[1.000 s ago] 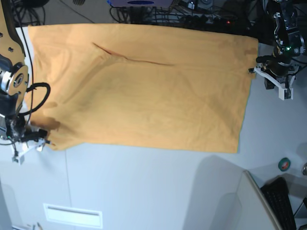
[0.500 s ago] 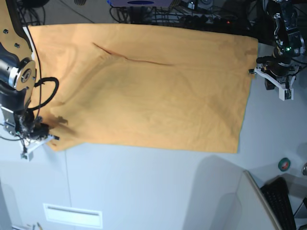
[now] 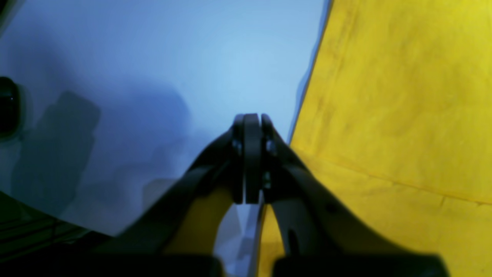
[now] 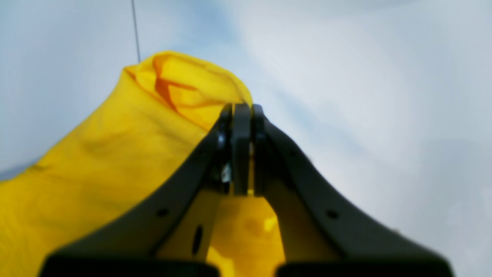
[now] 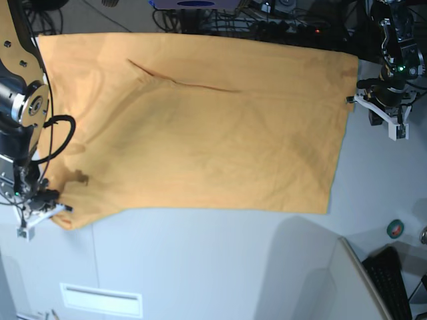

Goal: Layout the t-shirt on the table in an organized manner, then fold the t-shirt properly
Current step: 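Grasp the hem corner of the shirt with the right gripper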

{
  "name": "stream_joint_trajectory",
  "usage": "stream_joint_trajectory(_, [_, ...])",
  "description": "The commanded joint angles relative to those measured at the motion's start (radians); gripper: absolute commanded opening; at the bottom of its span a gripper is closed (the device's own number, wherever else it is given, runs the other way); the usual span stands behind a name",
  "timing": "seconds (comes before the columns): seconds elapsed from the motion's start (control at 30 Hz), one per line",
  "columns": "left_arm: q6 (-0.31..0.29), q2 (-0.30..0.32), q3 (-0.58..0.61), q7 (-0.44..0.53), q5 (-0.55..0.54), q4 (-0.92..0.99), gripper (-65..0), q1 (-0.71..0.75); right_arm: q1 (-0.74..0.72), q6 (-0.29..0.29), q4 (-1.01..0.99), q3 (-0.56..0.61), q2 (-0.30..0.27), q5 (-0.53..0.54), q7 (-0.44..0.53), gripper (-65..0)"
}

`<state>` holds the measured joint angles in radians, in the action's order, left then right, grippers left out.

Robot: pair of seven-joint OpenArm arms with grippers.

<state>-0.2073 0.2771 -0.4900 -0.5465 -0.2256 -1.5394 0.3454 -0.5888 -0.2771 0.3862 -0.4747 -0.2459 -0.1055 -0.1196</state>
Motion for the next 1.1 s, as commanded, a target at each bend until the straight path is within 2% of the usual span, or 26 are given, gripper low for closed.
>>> stream_joint_trajectory(0.0, [0.007,0.017,-0.006,0.018,0.001,-0.014,-65.0,-0.006,-0.035,-0.004,0.015,0.001,-0.014,0.008,0.025,-65.0])
stream_joint_trajectory(0.1, [0.007,0.017,-0.006,0.018,0.001,-0.014,-65.0,-0.007,-0.035,-0.006,0.036,0.001,-0.01,0.008,0.027,-65.0])
stream_joint_trajectory(0.27, [0.007,0.017,-0.006,0.018,0.001,-0.013,-65.0,-0.007,0.02,-0.006,0.181,0.0,0.013,0.008,0.019,-65.0])
stream_joint_trajectory(0.47, [0.007,0.017,0.001,0.018,0.001,0.03,-65.0,-0.021,0.117,-0.009,0.334,0.012,0.044,0.008,-0.053,-65.0])
stream_joint_trajectory(0.63, [0.007,0.017,0.004,0.018,0.001,0.047,-65.0,-0.033,0.197,-0.044,0.428,0.063,0.056,0.011,-0.053,-65.0])
stream_joint_trajectory(0.7, [0.007,0.017,0.004,0.018,0.001,0.049,-65.0,-0.045,0.226,-0.05,0.475,0.064,0.078,0.011,-0.055,-65.0])
stream_joint_trajectory(1.07, [0.007,0.017,0.004,0.018,0.001,0.049,-65.0,-0.045,0.316,-0.054,0.632,0.069,0.081,0.011,-0.056,-65.0])
